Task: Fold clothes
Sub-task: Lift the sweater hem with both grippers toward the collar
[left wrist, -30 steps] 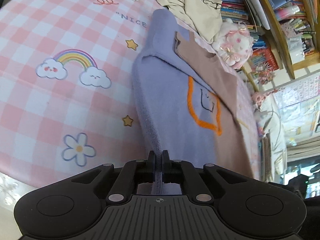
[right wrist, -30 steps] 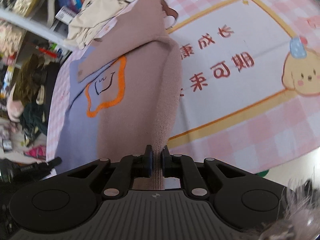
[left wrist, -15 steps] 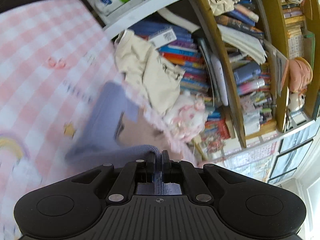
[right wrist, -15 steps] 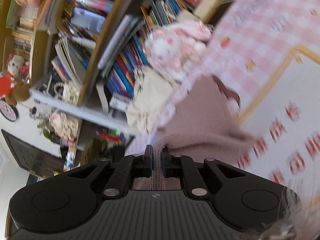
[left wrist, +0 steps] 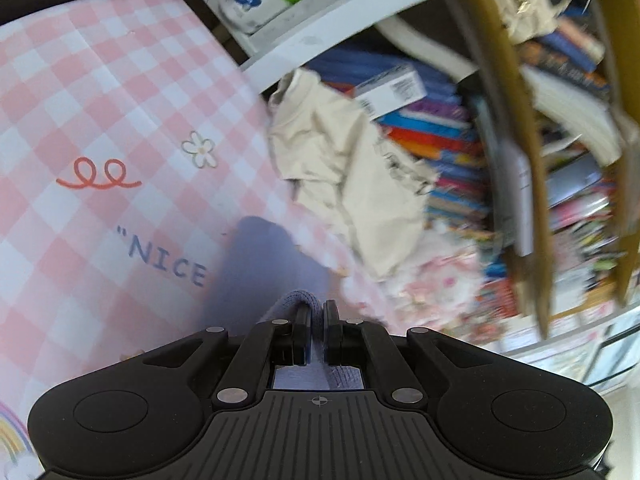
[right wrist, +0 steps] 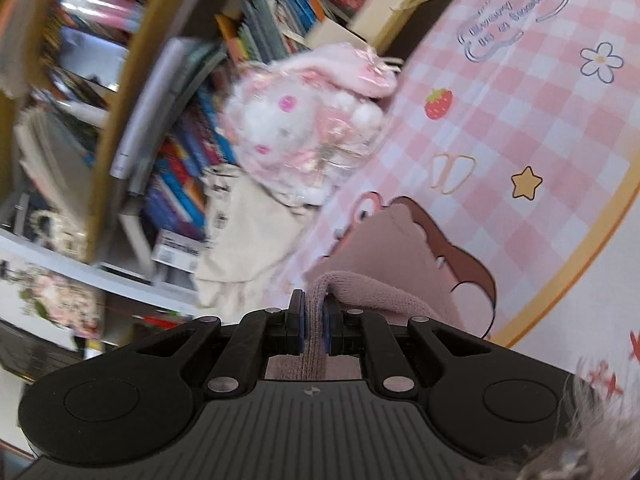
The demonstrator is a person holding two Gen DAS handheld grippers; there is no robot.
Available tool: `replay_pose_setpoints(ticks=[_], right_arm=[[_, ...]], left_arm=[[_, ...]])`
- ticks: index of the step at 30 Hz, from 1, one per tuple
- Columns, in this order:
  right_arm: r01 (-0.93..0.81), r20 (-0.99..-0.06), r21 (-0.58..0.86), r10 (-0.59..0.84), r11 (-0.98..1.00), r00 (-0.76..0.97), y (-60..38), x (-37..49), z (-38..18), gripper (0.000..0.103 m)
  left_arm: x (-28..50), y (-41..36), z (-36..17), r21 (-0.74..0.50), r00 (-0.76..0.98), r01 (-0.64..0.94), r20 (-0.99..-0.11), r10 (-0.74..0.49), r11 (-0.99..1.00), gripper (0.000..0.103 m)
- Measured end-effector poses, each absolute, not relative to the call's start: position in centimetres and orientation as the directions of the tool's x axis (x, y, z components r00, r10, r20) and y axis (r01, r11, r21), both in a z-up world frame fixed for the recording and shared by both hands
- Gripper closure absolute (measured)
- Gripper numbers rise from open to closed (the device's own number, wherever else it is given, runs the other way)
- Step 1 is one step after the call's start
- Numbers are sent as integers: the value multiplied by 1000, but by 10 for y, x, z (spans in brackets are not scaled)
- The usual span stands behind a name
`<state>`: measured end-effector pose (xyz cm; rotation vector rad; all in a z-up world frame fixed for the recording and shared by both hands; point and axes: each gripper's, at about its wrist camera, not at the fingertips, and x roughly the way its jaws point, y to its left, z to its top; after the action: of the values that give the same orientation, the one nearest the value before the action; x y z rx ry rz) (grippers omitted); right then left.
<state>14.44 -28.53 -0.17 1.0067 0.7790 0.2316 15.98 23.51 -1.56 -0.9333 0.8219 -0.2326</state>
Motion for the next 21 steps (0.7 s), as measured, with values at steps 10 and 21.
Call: replay_pose_setpoints(ticks=[10, 21], right_arm=[[228, -568, 772, 482, 594, 668, -282, 181, -29, 82], [-72, -625, 335, 279, 939, 729, -250, 180, 30, 44]], left_arm=[[193, 235, -31, -728, 613, -193, -613, -499, 657, 89], [166, 211, 15, -371, 730, 98, -604, -320, 923, 47]])
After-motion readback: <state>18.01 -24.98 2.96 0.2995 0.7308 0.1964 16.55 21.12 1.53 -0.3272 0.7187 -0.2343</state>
